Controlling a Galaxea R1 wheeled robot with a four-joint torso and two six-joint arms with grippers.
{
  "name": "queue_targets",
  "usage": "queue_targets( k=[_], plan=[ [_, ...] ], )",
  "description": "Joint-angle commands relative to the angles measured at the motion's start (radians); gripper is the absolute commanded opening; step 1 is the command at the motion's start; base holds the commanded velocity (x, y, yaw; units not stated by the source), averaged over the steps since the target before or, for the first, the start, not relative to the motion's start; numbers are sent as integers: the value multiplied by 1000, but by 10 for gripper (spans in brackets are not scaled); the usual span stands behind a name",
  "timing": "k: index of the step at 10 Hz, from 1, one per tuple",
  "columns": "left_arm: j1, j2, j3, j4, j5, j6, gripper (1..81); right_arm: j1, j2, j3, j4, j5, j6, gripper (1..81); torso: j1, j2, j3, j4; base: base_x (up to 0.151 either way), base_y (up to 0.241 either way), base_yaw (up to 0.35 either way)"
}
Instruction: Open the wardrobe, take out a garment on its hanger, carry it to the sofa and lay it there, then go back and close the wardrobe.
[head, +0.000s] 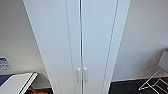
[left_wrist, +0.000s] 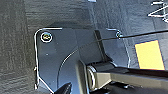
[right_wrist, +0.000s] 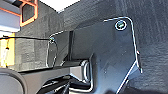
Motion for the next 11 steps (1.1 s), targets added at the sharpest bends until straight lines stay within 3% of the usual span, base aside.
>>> queue_targets(
  k=[1,5,11],
  plan=[
    [-36,-27,17,6,57,-2,811,42,-35,13,-11,-59,-1,811,0,0,0,0,91,0,0],
    [-42,-42,38,6,57,-4,811,86,-42,45,0,-64,4,811,2,0,0,0,35,0,0],
    [-209,-364,388,4,56,-27,811,378,-286,533,-12,-64,4,811,1,0,0,0,0,0,0]
  ],
)
